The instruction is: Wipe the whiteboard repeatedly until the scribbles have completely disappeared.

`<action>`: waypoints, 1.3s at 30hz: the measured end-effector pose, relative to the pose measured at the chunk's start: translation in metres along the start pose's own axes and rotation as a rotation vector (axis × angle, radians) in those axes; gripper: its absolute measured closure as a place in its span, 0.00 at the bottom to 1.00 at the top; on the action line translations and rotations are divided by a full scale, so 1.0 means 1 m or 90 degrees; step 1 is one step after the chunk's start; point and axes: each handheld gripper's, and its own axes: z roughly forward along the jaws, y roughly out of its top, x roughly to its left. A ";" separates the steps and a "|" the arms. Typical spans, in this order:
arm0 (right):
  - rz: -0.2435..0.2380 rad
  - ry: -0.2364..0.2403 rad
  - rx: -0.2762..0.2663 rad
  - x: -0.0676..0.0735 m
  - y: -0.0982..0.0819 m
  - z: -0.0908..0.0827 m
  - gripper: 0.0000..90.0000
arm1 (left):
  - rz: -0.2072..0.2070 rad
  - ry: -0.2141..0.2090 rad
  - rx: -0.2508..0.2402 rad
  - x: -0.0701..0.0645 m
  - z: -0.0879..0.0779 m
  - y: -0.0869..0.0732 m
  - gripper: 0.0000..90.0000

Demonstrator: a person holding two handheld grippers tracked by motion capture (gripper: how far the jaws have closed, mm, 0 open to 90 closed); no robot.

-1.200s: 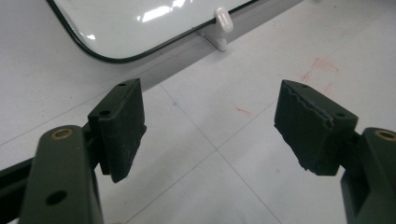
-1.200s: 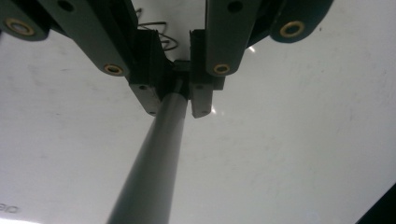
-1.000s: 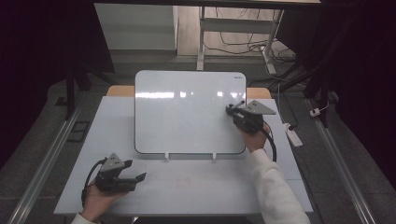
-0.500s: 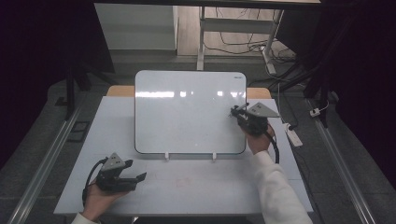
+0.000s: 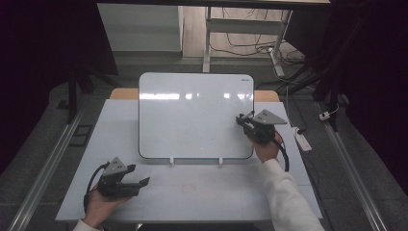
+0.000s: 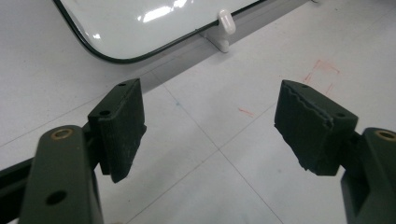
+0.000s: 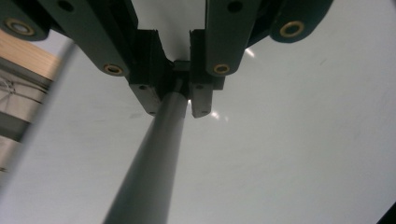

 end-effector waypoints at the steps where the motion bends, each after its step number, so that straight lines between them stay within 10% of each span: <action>1: -0.017 -0.005 0.004 0.002 0.000 0.000 0.87 | 0.001 -0.002 0.001 0.000 0.001 0.000 0.28; 6: 0.059 -0.039 -0.029 -0.019 -0.002 -0.007 0.86 | 0.003 -0.001 -0.001 -0.002 -0.001 0.000 0.28; 11: -0.008 -0.011 0.004 0.001 -0.003 -0.003 0.86 | 0.001 -0.001 0.003 0.000 0.001 0.000 0.28; 16: 0.065 -0.049 -0.032 -0.025 -0.003 -0.010 0.86 | 0.000 0.000 -0.002 -0.001 -0.001 -0.001 0.28; 21: 0.009 -0.017 -0.007 -0.010 0.001 -0.003 0.87 | -0.004 0.001 0.002 0.001 0.001 -0.001 0.28; 39: 0.040 -0.045 -0.036 -0.026 0.006 -0.002 0.87 | -0.006 0.007 -0.003 0.002 -0.001 -0.002 0.28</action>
